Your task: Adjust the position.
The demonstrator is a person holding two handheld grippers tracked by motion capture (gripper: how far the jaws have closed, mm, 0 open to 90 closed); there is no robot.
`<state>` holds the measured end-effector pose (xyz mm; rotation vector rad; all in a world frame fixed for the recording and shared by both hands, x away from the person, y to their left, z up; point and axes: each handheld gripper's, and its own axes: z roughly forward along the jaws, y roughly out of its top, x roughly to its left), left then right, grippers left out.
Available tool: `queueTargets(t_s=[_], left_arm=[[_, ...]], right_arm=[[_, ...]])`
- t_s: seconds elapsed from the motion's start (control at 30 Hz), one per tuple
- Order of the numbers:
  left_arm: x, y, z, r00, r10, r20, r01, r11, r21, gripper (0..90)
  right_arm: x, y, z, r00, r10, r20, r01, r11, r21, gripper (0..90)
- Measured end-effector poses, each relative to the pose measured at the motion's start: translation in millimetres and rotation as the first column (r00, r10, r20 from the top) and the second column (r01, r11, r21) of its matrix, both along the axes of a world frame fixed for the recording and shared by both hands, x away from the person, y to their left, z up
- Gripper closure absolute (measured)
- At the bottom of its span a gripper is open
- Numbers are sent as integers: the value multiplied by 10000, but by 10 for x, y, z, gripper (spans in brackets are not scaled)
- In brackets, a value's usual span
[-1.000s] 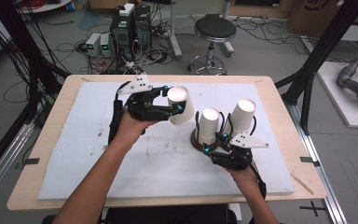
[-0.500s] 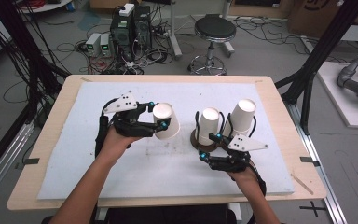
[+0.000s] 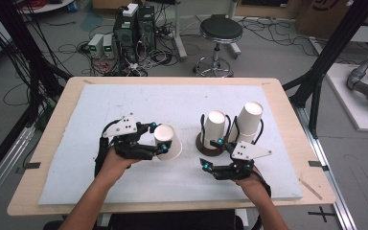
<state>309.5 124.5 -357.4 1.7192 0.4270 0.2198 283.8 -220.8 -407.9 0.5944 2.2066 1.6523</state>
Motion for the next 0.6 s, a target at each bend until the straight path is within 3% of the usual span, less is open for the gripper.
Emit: queueTargets(t_s=[0.2,0.3,0.6], left_arm=[[-85,2,-63,9999,-111,85,111,9999,-59,351],[-128,-8,-102,9995,-283,135,285,9995,-97,351],[-195,-11,-174,9979,-633,168,635,9979,-89,351]], right_arm=[[-10,45,-10,9987,468,-197,-470,9988,-130,209],[-10,84,-4,9966,679,-457,-671,9976,182,206],[15,212,-4,9853,1539,-742,-1519,9879,320,207]])
